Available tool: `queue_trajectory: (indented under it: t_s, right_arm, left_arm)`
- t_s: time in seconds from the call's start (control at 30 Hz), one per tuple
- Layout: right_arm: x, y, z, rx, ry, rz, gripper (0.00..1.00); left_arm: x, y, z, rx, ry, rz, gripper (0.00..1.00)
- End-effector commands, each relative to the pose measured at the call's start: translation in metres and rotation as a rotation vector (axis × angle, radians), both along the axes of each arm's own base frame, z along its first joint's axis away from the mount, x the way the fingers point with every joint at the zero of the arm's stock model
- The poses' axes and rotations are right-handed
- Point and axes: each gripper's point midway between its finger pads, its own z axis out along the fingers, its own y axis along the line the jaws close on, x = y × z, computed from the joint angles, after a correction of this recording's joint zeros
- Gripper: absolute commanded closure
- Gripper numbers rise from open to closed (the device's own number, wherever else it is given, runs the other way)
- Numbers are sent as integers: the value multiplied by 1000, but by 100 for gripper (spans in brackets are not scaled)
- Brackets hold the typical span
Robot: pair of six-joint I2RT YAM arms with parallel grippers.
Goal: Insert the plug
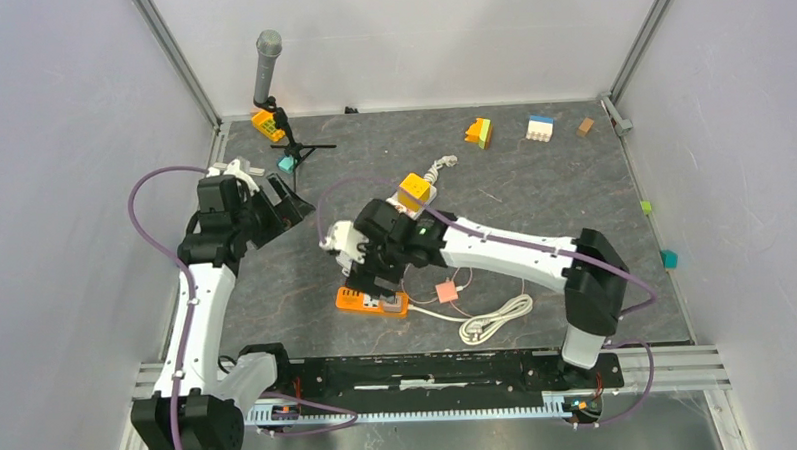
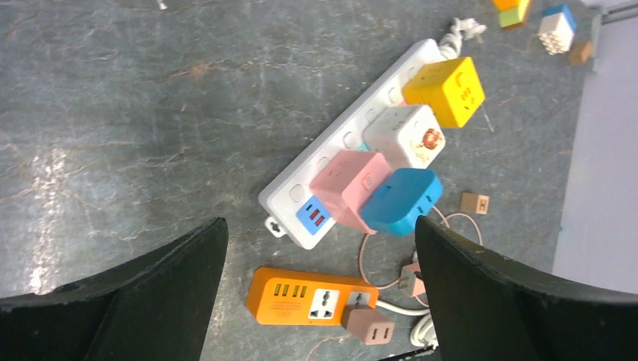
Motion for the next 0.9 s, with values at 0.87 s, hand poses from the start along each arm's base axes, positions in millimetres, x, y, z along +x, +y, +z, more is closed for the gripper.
queue_trajectory:
  t_s: [0.87]
  right_arm:
    - [96, -211, -3, 478, 453, -991, 2]
  left_arm:
    - [-75, -300, -12, 323, -171, -1155, 7]
